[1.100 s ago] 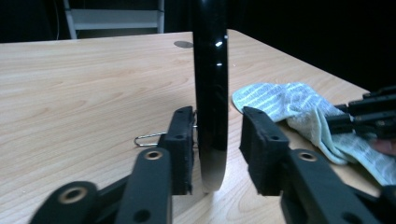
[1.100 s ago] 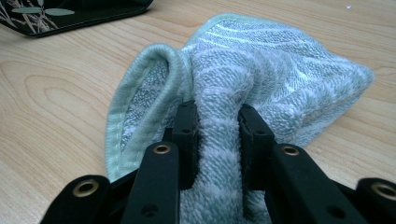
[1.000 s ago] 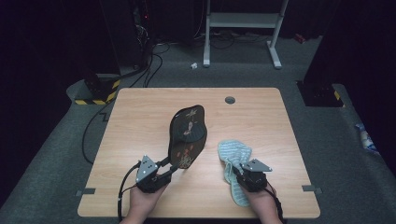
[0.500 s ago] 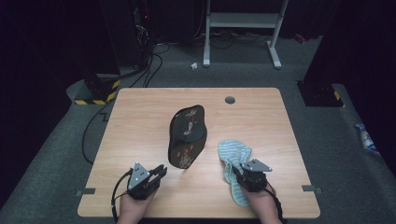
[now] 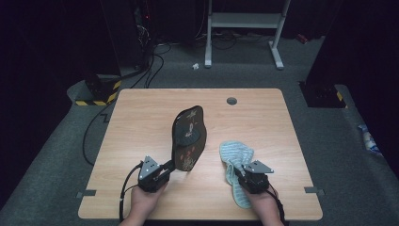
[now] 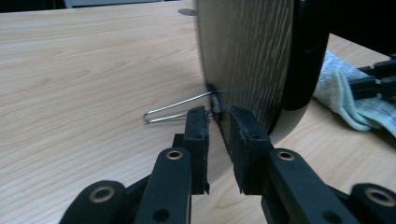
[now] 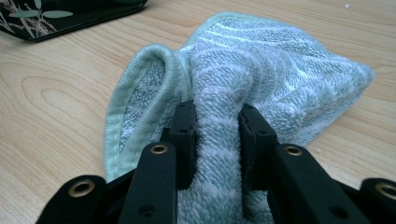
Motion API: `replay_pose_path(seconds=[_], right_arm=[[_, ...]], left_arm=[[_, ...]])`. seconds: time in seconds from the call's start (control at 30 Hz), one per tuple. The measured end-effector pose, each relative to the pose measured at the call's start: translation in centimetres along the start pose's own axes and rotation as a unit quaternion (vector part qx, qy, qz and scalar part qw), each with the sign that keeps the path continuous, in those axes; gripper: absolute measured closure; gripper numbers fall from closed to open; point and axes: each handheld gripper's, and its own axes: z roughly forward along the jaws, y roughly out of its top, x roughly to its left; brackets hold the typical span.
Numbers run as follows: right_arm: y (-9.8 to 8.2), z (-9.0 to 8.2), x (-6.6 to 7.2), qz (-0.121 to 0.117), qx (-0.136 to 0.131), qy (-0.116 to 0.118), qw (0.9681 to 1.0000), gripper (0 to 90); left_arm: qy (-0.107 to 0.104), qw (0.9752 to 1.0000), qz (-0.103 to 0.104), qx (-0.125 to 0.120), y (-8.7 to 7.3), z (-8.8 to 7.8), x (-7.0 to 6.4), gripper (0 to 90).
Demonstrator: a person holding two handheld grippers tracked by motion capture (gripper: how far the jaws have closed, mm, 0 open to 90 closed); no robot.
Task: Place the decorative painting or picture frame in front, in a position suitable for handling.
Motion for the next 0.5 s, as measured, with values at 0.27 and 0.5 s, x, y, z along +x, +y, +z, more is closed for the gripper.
replay_pose_path(seconds=[0.27,0.5], right_arm=[[0.0,0.0,0.0,-0.001,0.000,0.000,1.0000,69.9],[0.0,0.0,0.0,-0.002,0.000,0.001,1.0000,69.9]], left_arm=[[-0.032,0.9993,0.016,0.004,0.1,1.1,-2.4,71.5],[-0.026,0.9991,0.031,0.014,-0.1,2.0,-2.9,66.1]])
